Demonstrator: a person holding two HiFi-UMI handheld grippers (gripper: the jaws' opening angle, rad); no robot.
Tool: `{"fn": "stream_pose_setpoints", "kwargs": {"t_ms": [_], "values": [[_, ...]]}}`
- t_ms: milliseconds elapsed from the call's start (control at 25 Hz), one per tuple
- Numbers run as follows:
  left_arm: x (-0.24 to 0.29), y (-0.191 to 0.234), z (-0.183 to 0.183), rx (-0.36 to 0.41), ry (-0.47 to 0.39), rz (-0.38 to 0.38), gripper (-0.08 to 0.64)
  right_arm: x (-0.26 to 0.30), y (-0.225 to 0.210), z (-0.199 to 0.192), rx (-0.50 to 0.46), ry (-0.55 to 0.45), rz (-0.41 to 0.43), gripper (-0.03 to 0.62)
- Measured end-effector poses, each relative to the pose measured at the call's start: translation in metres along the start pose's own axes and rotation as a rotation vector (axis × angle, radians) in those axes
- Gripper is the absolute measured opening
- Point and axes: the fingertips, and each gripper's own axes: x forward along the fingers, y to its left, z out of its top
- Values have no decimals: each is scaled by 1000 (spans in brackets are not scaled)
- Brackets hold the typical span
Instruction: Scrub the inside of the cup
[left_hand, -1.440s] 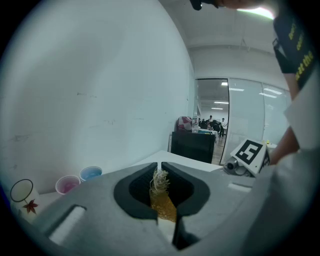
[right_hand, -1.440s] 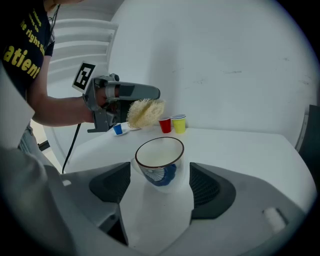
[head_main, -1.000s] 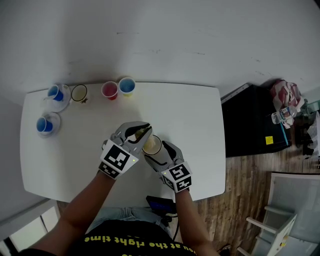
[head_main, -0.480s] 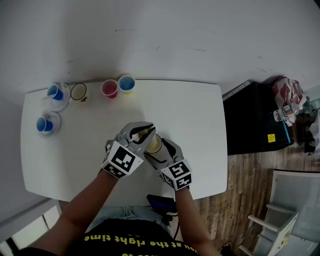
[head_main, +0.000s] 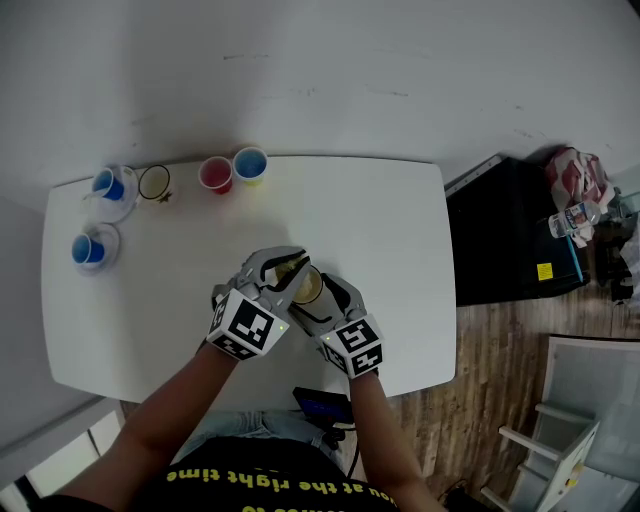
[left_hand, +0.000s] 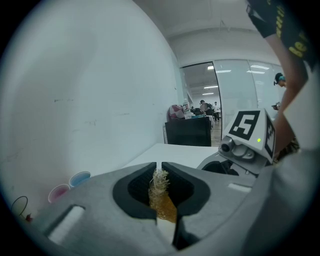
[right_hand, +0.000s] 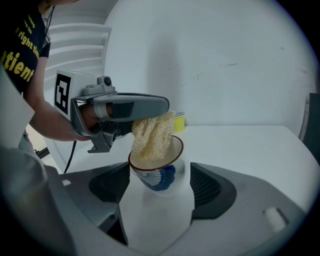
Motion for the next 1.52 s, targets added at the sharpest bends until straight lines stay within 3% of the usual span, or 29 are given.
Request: {"fn": "stream_pose_setpoints", "kwargs": {"t_ms": [1040, 1520], "values": [[11, -9, 0, 78, 8, 42, 34, 0, 4, 1, 14, -5, 5, 373], [2, -8, -3, 102, 40, 3, 26, -2, 0, 1, 12, -10, 5, 373]]}}
